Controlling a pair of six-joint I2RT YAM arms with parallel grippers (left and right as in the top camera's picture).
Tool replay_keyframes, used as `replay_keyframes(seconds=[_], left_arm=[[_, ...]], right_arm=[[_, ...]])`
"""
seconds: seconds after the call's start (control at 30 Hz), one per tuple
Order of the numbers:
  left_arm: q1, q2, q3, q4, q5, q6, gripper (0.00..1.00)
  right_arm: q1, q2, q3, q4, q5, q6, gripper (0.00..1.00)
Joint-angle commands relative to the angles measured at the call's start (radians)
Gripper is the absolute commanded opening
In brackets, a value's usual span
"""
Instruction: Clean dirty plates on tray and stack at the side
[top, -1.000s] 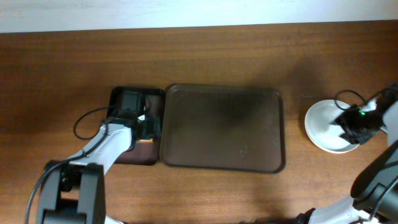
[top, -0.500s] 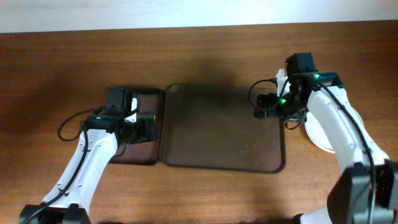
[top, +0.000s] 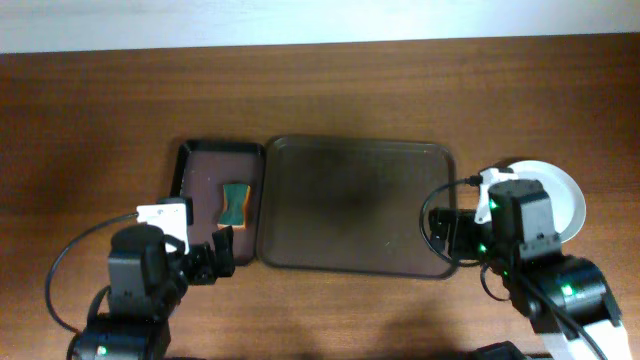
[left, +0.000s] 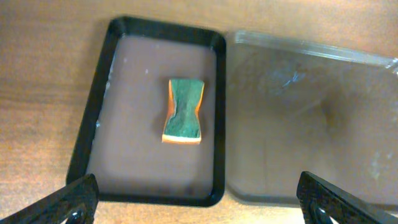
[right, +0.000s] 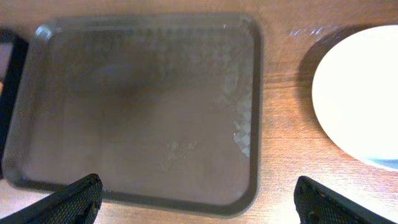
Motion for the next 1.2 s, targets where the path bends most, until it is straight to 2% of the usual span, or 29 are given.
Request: replay_keyframes(seconds=[0.0,0.27,0.57,0.63,0.77,1.0,1.17], left_arm=[[0.005,-0.045,-0.012,0.003,0.000,0.016,0.99],[0.005,-0.042,-0.012,0.010,0.000,0.016,0.99],[0.005,-0.042,-0.012,0.010,0.000,0.016,0.99],[0.005,-0.042,-0.012,0.010,0.000,0.016,0.99],[0.005,-0.042,-0.012,0.010,0.000,0.016,1.00],[0.005,-0.042,-0.012,0.006,0.000,0.016,1.00],[0.005,-0.042,-0.012,-0.002,0.000,0.016,0.99]], right_arm=[[0.005,-0.064,-0.013,0.005,0.039,0.019,0.99],[0.006,0.003,-0.013,0.000,0.034,0.019,0.99],[0.006,0.253,-0.013,-0.006,0.029,0.019,0.99],[0.006,0.268,-0.011,-0.026,-0.071,0.019,0.99],[0.005,0.190,-0.003,0.010,-0.072,-0.027,0.99],[0.006,-0.214,-0.003,-0.019,-0.064,-0.027,0.99],[0.006,-0.286,-0.003,-0.027,-0.064,-0.027,0.99]])
